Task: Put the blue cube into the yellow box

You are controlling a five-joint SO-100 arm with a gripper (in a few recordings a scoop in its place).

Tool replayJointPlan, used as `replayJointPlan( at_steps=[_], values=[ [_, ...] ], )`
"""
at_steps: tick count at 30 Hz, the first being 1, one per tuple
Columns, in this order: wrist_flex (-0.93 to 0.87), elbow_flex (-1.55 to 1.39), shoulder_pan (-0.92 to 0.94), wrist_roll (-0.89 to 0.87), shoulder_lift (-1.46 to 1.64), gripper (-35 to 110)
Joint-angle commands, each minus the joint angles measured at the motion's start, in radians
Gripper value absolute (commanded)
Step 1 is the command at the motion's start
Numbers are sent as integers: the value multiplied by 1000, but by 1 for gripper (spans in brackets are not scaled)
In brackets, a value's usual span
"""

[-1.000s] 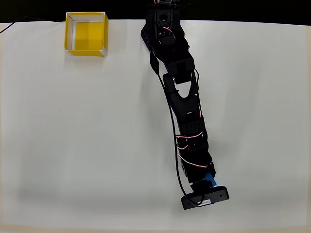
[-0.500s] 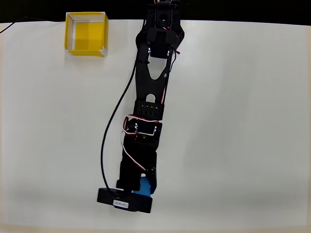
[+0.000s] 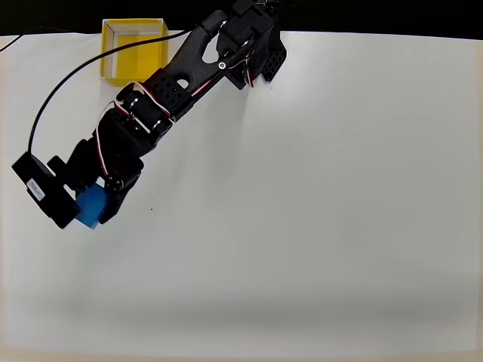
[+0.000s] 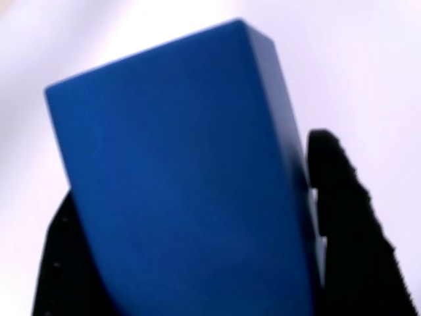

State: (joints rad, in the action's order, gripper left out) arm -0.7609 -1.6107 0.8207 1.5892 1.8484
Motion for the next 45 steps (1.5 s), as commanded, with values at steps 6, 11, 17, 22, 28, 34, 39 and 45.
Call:
replayJointPlan(
  at_steps=[6,11,17,22,28,34,39,45],
  values=[
    [-170,-114,337,-28,307,10],
    [-236,-215,477,-38,383,10],
    [-307,-350,607,-40,479,9],
    [-298,-449,692,-44,525,9],
    [-245,-540,750,-46,523,9],
    [-170,-647,804,-51,523,9],
    [-106,-703,836,-57,518,9],
    [-67,-775,850,-63,535,9]
  ],
)
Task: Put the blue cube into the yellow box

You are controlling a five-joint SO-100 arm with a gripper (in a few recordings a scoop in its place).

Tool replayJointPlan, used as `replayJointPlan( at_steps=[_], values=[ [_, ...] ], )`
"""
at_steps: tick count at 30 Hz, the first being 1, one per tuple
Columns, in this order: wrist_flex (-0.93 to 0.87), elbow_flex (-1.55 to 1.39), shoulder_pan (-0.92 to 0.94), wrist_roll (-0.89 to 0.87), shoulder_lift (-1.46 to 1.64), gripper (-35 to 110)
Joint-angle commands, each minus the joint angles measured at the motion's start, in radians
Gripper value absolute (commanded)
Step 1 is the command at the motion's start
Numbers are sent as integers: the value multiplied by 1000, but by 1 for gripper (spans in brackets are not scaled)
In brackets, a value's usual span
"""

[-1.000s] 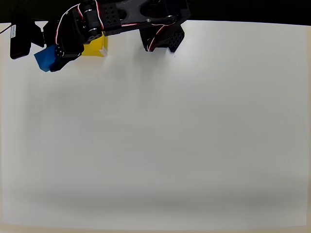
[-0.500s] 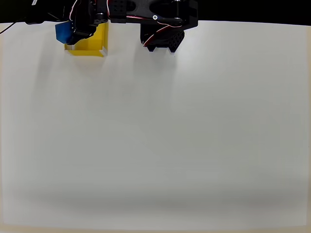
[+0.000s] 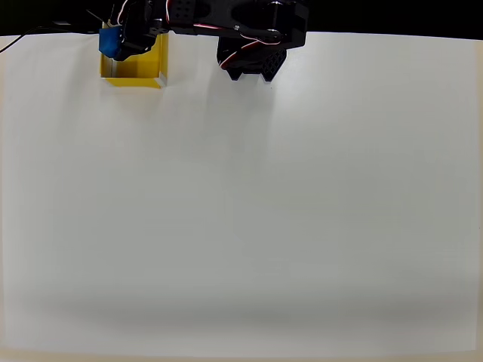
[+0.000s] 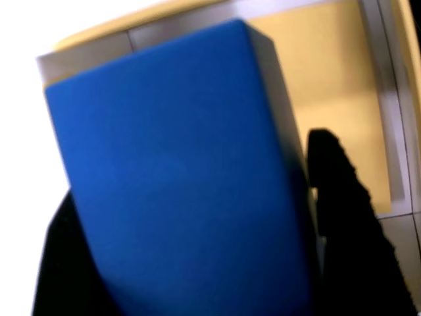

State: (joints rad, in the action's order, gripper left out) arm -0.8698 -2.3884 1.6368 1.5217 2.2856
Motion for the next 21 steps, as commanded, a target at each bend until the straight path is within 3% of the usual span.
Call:
replayJointPlan(
  at_steps=[1,21],
  values=[
    [51,-11,35,6,103,9],
    [160,-262,38,31,176,9]
  ],
)
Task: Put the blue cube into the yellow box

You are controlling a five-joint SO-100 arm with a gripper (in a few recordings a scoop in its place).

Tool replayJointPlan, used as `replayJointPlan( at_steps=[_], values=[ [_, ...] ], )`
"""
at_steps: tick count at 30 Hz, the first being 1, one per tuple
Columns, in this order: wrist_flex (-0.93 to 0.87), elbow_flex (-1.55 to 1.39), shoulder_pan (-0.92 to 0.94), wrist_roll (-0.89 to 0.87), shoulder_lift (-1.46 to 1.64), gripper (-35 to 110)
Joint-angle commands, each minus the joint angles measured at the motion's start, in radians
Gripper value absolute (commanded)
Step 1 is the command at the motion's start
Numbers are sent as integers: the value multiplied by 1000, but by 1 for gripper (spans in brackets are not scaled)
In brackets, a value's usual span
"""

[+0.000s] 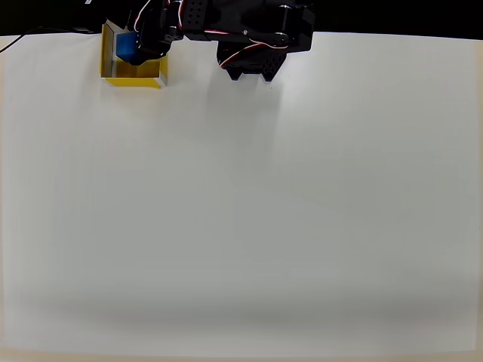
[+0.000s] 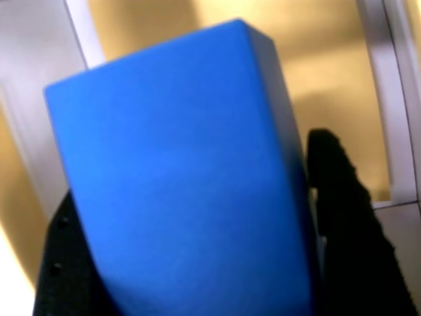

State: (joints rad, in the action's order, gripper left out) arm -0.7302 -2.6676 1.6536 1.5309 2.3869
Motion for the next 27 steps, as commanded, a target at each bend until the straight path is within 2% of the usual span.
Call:
replayJointPlan(
  at_steps=[1,8,19,21,27],
  values=[
    [25,6,21,26,77,10],
    [94,-46,25,20,86,22],
    [63,-11,31,58,98,35],
    [12,26,35,75,98,35],
    [-311,350,37,94,84,28]
  ],
)
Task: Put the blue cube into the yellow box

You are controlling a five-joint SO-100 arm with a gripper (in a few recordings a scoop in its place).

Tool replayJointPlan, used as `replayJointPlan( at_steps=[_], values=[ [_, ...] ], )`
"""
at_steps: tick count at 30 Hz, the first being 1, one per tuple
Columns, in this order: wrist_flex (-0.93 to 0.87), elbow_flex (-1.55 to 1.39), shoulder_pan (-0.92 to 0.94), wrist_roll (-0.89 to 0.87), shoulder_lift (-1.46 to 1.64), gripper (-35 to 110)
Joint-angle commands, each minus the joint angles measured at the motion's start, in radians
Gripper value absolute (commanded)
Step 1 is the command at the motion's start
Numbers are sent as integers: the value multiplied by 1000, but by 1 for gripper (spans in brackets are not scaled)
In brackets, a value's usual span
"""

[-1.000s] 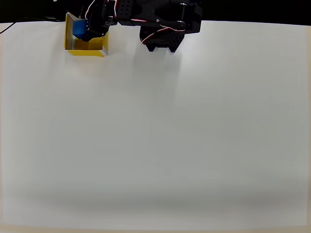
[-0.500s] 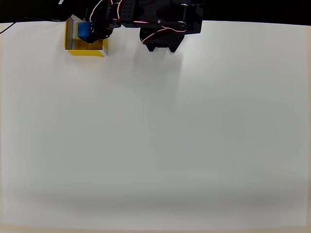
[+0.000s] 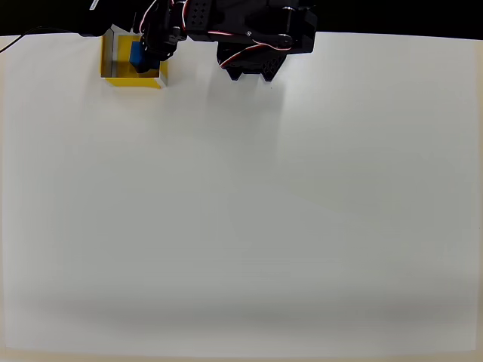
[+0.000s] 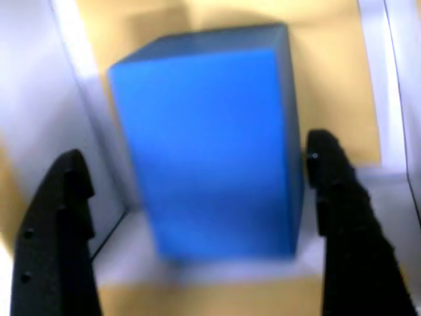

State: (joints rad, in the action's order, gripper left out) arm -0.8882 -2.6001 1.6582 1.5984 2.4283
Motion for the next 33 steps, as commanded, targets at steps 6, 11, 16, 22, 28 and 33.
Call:
replayJointPlan(
  at_steps=[6,11,16,22,28,33],
  values=[
    [-305,463,40,98,52,13],
    [-351,506,38,147,118,0],
    [-474,511,-84,126,224,0],
    [-540,449,-377,98,360,0],
    [-503,307,-759,71,492,0],
    [-459,158,-1055,41,577,0]
  ],
)
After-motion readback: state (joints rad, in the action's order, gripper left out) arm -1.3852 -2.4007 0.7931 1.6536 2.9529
